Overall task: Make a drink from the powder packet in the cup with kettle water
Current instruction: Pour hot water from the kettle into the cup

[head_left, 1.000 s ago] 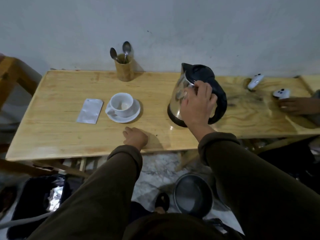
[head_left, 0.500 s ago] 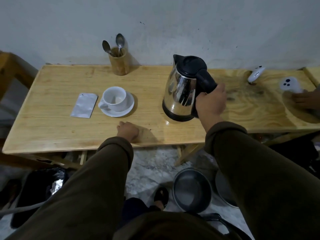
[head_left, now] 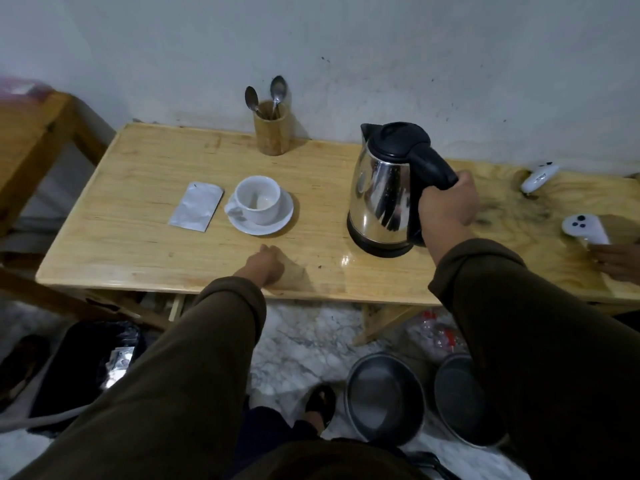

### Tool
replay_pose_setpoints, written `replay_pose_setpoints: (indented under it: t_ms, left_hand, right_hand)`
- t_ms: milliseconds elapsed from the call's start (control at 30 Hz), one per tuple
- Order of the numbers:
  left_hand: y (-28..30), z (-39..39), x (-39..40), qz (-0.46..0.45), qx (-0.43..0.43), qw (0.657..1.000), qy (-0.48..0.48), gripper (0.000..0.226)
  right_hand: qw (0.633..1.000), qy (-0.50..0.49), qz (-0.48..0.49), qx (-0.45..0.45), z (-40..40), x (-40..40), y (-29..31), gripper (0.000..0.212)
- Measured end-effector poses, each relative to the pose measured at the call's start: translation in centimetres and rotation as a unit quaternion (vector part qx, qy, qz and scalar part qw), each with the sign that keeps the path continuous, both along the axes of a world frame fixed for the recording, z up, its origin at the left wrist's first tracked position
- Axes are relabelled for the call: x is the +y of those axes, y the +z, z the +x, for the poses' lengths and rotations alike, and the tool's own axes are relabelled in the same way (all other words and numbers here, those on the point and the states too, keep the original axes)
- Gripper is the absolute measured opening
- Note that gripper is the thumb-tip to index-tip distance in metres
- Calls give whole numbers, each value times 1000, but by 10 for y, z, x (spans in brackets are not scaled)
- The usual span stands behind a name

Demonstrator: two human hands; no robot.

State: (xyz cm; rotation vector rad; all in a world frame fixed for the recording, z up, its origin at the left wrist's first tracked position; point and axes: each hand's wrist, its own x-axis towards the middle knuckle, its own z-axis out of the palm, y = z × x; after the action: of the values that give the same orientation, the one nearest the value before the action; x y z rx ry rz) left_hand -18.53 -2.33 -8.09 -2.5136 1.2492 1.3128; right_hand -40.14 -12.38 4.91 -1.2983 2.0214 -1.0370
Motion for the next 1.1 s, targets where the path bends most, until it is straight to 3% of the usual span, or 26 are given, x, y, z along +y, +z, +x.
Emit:
replay_pose_setpoints:
  t_ms: [100,267,367,500,1100]
  left_hand:
    - [2,6,3,-49,52,990,121,56]
    - [8,13,2,-165,123,929,307,72]
    - [11,17,4,-215,127,929,273,90]
    - [17,28,5,-243,117,932,243,87]
    - [33,50,4,-181,190,937,230,86]
  right_hand:
    - [999,23,-11,20,8,-2,8,25]
    - [991,80,-28,106,23,-3,19,28]
    - [979,126,-39,157,33,-4,26,30]
    - [959,182,-43,213,49,-5,31,31]
    - [892,276,4,357,110,-5,44,20]
